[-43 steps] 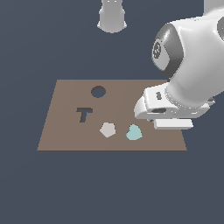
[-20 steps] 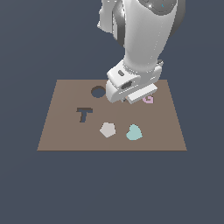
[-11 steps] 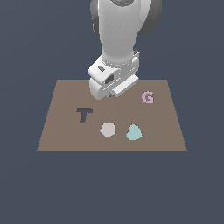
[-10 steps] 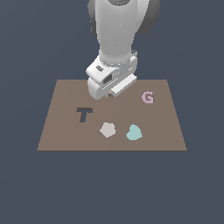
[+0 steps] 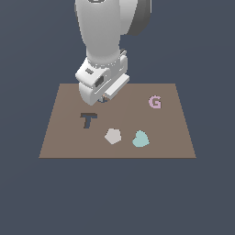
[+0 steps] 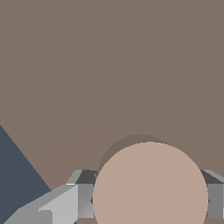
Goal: Insert a designated object into the corresponding slot on a board.
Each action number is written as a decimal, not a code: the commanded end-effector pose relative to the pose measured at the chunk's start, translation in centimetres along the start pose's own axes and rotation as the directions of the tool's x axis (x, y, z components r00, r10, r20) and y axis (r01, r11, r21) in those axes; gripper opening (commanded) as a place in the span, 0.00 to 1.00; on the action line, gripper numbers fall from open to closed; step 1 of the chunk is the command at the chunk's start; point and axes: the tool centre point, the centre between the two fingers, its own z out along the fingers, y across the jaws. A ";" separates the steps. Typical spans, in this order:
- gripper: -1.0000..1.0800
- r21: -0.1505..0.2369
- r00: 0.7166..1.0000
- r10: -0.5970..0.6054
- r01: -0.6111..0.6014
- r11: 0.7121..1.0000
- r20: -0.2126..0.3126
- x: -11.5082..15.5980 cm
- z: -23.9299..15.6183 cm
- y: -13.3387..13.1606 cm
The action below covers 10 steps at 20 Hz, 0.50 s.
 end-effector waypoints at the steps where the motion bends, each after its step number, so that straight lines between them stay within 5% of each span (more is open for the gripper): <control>1: 0.00 0.000 1.000 -0.029 0.029 1.000 0.000 -0.6 0.0 0.5; 10: 0.00 -0.001 0.997 -0.074 0.074 0.997 0.000 -1.6 -0.1 1.4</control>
